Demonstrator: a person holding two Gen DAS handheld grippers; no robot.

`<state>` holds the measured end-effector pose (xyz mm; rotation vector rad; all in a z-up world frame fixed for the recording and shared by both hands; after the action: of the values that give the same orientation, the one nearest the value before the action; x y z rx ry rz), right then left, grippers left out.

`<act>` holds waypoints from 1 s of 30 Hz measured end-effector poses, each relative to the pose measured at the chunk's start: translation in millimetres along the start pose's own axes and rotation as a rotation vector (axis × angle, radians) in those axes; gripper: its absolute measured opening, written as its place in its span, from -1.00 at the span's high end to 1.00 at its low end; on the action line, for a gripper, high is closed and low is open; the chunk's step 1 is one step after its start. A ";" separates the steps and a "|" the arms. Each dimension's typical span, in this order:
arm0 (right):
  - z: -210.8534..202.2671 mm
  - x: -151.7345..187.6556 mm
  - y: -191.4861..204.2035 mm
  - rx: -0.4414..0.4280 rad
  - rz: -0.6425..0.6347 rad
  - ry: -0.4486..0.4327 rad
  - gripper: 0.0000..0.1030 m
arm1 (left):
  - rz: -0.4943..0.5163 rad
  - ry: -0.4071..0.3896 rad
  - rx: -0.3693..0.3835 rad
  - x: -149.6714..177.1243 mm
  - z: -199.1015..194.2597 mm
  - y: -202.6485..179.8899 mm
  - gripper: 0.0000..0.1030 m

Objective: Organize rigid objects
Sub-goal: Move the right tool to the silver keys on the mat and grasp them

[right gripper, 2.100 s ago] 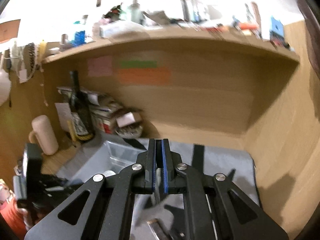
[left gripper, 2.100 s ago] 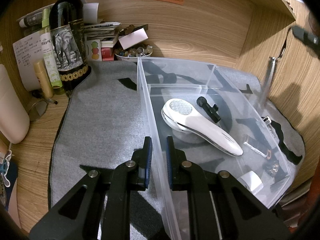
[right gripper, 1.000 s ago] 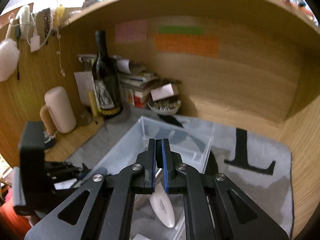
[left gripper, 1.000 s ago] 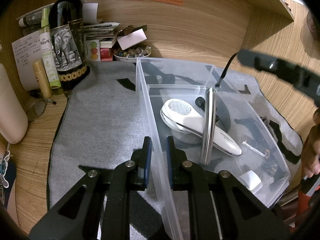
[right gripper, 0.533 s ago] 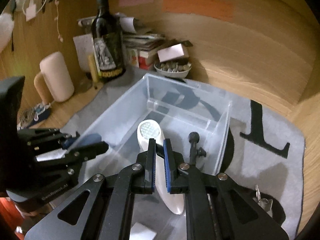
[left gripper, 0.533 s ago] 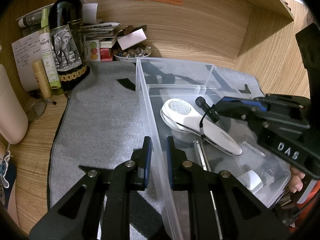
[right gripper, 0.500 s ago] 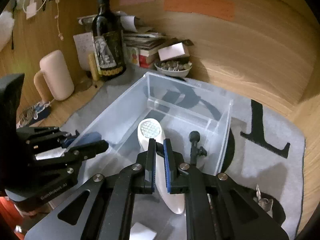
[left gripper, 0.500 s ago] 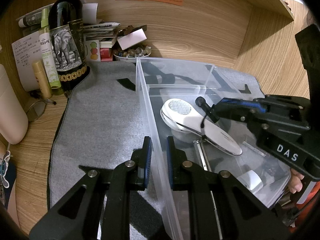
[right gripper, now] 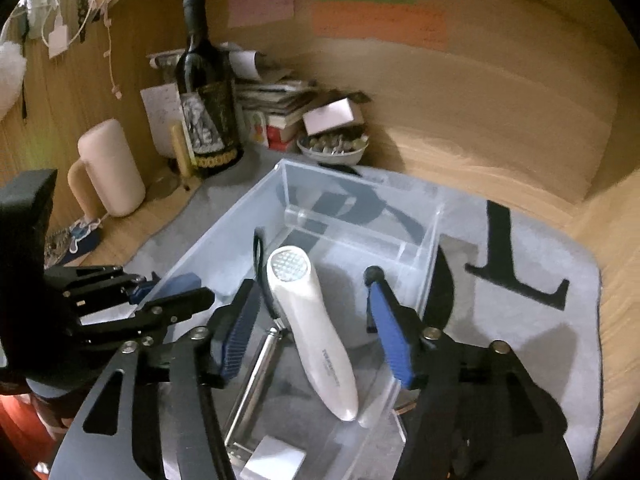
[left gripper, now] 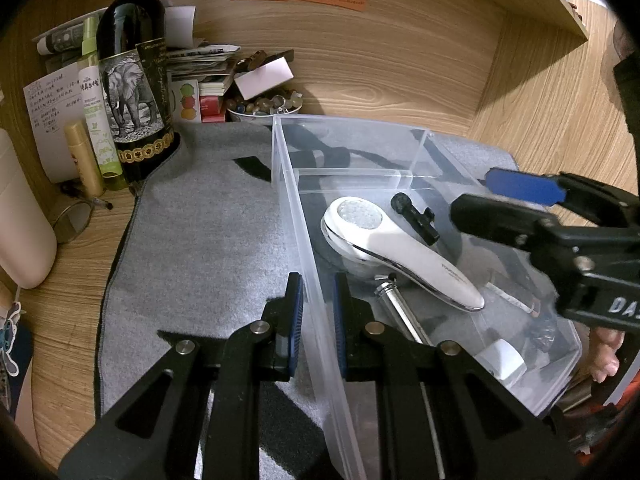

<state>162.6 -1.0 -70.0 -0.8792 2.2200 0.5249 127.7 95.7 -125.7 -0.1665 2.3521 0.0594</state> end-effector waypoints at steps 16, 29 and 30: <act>-57.9 17.6 -35.5 0.126 0.073 -0.127 -0.59 | 0.004 0.004 -0.002 0.9 0.6 0.6 0.75; -85.4 78.0 -125.8 0.317 0.301 -0.068 -0.59 | 0.004 0.005 -0.003 1.4 0.5 1.0 0.75; -82.8 83.7 -130.1 0.320 0.316 -0.054 -0.59 | 0.004 0.005 -0.003 1.6 0.6 1.3 0.75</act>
<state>173.6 -175.2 -88.2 -0.3476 2.3198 0.3164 126.8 96.8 -127.3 -0.1631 2.3578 0.0650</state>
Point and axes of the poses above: each gripper's, at about its wrist camera, not at the fingertips, and z roughly the way its jaws point, y to its left, x to its underside, the point moved 6 cm from there along z, roughly the way its jaws point, and after that the axes turned 10 degrees about -x, right-handed, at the moved point
